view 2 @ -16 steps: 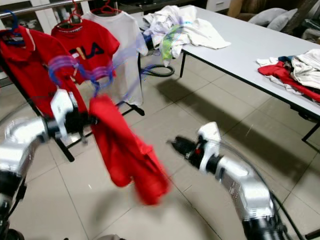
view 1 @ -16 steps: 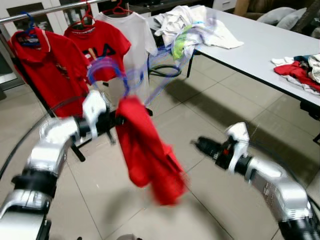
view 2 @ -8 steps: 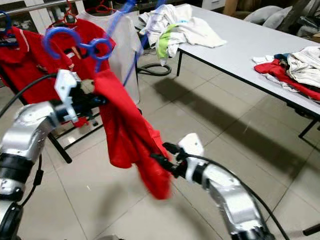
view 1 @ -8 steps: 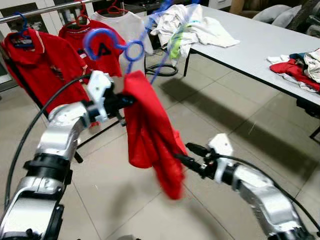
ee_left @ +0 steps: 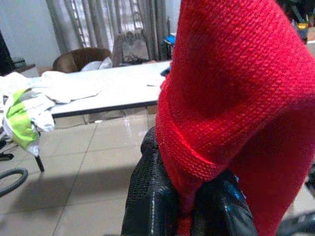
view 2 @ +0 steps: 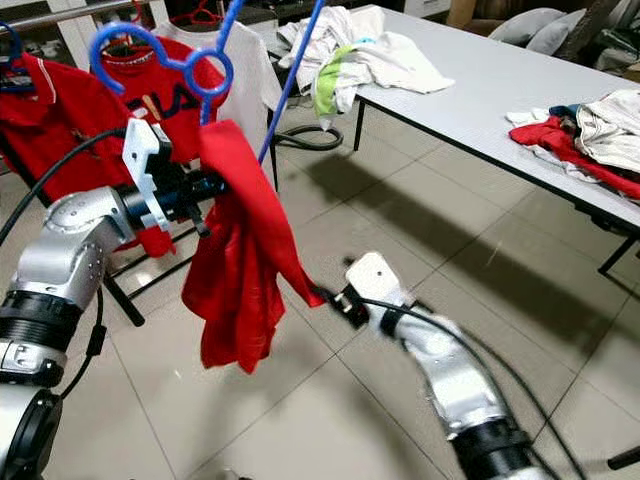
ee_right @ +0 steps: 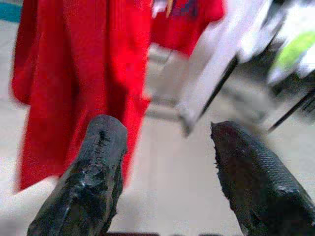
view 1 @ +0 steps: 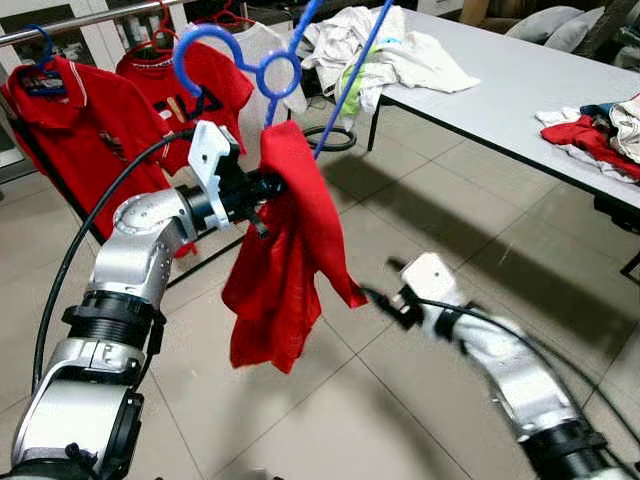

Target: Hang hanger

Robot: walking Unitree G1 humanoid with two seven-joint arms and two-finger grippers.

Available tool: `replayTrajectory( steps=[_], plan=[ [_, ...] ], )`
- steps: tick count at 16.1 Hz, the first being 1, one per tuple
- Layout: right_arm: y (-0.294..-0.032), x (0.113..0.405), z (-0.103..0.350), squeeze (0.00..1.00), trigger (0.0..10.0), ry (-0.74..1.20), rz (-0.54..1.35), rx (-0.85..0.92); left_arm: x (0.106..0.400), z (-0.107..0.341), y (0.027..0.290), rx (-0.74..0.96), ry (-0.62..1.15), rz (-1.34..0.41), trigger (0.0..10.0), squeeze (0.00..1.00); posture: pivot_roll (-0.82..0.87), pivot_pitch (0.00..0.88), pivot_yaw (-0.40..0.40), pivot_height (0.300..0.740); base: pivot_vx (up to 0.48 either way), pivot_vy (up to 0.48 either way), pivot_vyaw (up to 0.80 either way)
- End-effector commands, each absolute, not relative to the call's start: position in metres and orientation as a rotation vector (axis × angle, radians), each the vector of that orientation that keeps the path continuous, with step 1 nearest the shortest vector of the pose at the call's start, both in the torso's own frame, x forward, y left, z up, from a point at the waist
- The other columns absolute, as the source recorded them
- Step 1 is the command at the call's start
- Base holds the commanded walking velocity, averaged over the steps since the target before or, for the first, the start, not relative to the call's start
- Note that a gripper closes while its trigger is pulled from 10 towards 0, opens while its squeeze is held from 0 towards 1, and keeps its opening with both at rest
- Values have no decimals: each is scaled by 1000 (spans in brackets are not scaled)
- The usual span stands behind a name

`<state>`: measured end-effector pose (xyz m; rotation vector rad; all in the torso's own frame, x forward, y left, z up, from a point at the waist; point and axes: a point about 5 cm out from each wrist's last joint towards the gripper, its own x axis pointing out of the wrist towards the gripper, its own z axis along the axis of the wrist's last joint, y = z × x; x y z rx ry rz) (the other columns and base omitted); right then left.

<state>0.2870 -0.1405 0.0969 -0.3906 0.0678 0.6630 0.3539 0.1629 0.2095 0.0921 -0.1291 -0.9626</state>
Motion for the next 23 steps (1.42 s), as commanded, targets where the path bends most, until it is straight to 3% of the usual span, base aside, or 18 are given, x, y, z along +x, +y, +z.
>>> replayTrajectory(
  steps=[1, 7, 10, 17, 18, 19, 20, 23],
  plan=[
    [-142, 288, 114, 0, 10000, -71, 642, -439, 355, 229, 167, 105, -200, -955, 0, 0, -49, 0, 60, 740, 0, 0, 0],
    [-148, 260, 100, 0, 10000, -93, 720, -366, 347, 230, 175, 48, -234, -914, 0, 0, -65, 0, 45, 740, 0, 0, 0],
    [-147, 257, 86, 0, 10000, 22, 757, -373, 346, 236, 173, 3, -259, -951, 0, 0, -63, 0, 41, 740, 0, 0, 0],
    [-148, 274, 83, 0, 10000, 74, 654, -387, 338, 236, 176, -20, -232, -1032, 0, 0, -53, 0, 47, 740, 0, 0, 0],
    [-147, 276, 80, 0, 6667, 86, 658, -401, 336, 238, 176, -36, -235, -1044, 0, 0, -52, 0, 47, 740, 0, 0, 0],
    [-147, 277, 79, 0, 2706, 92, 665, -412, 336, 238, 176, -40, -237, -1046, 0, 0, -51, 0, 47, 740, 0, 0, 0],
    [-145, 279, 78, 0, 0, 99, 674, -415, 336, 240, 175, -46, -240, -1056, 0, 0, -49, 0, 47, 740, 0, 0, 0],
    [-137, 283, 80, 0, 0, 86, 698, -390, 337, 241, 176, -47, -242, -1049, 0, 0, -47, 0, 47, 740, 0, 0, 0]
  ],
)
